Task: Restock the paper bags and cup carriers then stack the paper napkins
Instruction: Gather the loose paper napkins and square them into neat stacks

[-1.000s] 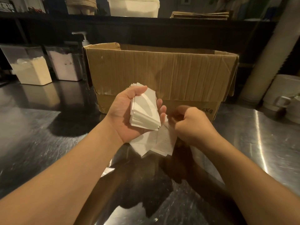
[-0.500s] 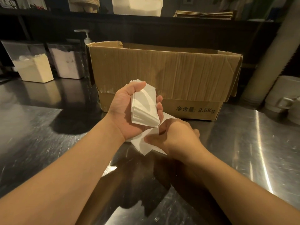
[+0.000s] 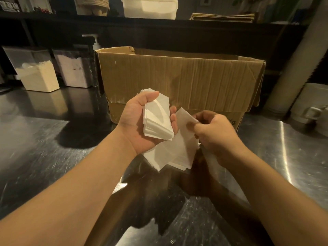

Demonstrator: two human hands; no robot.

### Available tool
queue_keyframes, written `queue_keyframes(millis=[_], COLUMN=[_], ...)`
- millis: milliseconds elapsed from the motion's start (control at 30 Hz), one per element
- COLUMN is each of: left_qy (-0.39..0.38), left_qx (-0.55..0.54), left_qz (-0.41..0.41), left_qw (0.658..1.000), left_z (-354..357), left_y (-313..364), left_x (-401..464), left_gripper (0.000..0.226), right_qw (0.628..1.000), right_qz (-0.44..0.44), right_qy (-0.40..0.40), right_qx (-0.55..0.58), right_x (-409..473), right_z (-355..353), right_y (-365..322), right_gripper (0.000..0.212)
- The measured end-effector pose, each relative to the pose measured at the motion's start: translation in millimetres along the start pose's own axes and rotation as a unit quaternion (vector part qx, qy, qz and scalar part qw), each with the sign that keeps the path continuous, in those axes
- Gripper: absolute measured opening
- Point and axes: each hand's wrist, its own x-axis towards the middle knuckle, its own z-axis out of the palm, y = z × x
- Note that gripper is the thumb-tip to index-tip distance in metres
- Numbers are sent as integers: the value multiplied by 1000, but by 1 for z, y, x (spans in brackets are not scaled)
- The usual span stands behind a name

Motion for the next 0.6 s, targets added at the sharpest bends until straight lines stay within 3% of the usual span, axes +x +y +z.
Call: queue_keyframes(millis=[100, 200, 300, 467, 600], left_qy=[7, 28, 17, -58, -105], left_qx=[16, 47, 97, 137, 125], left_qz=[17, 46, 35, -14, -41], left_qw=[1000, 997, 994, 989, 986], left_z=[-1, 1, 3, 4, 1], left_y=[1, 2, -3, -12, -16], left_x=[1, 0, 0, 3, 8], left_gripper=[53, 38, 39, 47, 56], right_qw=[991, 956, 930, 945, 951], right_qz=[24, 39, 10, -24, -25], right_qy=[-34, -135, -232, -171, -125], right_qx=[127, 258, 285, 279, 283], right_x=[0, -3, -9, -11, -9], right_z=[-15, -33, -40, -25, -22], right_y=[-8, -16, -21, -19, -15], right_gripper=[1, 13, 24, 14, 20])
